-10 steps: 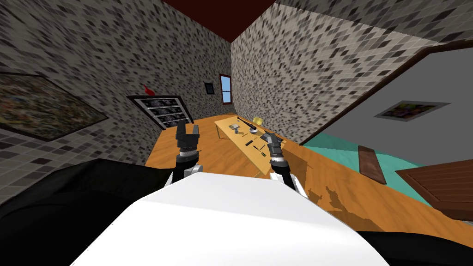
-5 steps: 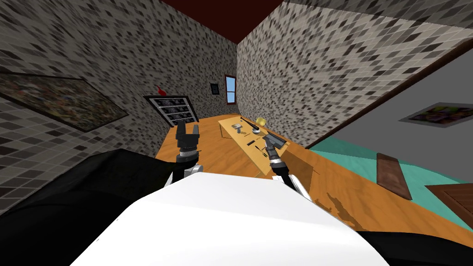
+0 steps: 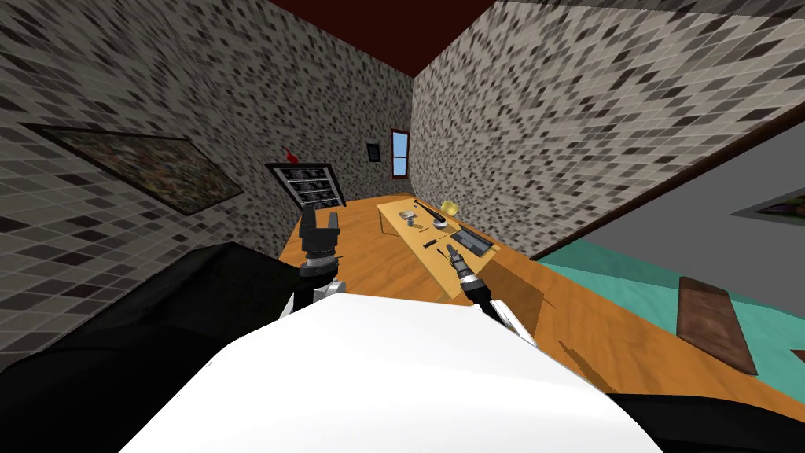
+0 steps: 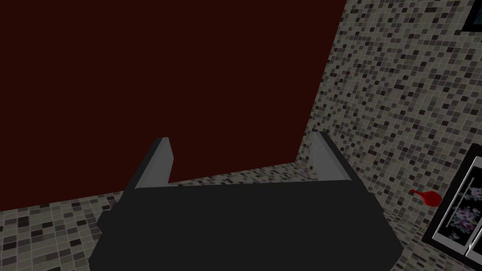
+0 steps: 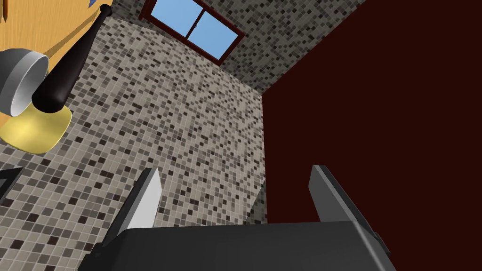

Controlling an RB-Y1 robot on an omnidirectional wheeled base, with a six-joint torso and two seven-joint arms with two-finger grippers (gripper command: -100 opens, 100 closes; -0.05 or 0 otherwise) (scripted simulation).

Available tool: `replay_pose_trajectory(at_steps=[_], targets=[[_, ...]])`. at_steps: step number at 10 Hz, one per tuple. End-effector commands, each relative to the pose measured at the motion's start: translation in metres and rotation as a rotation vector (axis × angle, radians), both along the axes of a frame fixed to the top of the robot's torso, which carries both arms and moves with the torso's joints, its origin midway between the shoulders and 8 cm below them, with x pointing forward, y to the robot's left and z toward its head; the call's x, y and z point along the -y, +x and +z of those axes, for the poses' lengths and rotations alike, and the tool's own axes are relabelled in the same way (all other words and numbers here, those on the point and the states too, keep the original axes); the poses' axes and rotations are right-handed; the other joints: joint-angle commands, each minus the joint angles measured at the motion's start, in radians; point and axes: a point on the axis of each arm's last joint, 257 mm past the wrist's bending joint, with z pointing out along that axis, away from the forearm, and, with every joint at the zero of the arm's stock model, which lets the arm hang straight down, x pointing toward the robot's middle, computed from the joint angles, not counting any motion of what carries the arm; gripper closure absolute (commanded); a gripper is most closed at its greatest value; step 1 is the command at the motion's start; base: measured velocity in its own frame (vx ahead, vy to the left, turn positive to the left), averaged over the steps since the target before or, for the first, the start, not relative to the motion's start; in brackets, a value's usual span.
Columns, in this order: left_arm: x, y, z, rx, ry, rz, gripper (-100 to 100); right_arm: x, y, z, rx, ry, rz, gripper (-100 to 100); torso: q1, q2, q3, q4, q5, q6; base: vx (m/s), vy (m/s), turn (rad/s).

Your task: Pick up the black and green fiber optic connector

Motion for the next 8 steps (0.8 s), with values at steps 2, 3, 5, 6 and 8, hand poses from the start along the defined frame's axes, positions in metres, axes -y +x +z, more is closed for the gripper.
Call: replay_pose_trajectory(at_steps=[2, 3, 5, 6, 8], targets=[[0.0, 0.0, 0.0, 0.0, 0.0, 0.0, 0, 0.01, -0.001, -0.036, -0.086, -0.059, 0.001, -100, 0.0, 0.0, 0.0, 0.0, 0.0, -0.001, -0.032, -0.026, 0.16], [0.0, 0.0, 0.0, 0.0, 0.0, 0.0, 0, 0.02, -0.005, -0.065, -0.155, -0.109, 0.004, -100, 0.0, 0.0, 0.0, 0.0, 0.0, 0.0, -0.031, -0.023, 0.206], [0.0, 0.0, 0.0, 0.0, 0.0, 0.0, 0, 0.03, -0.01, -0.09, -0.217, -0.155, 0.007, -100, 0.0, 0.0, 0.0, 0.0, 0.0, 0.0, -0.021, -0.019, 0.148], [0.0, 0.0, 0.0, 0.0, 0.0, 0.0, 0, 0.032, -0.011, -0.093, -0.223, -0.163, 0.007, -100, 0.0, -0.001, 0.0, 0.0, 0.0, 0.0, -0.021, -0.021, 0.113], [0.0, 0.0, 0.0, 0.0, 0.0, 0.0, 0, 0.046, -0.018, -0.12, -0.29, -0.217, 0.009, -100, 0.0, -0.001, 0.0, 0.0, 0.0, 0.0, -0.017, -0.02, 0.176]])
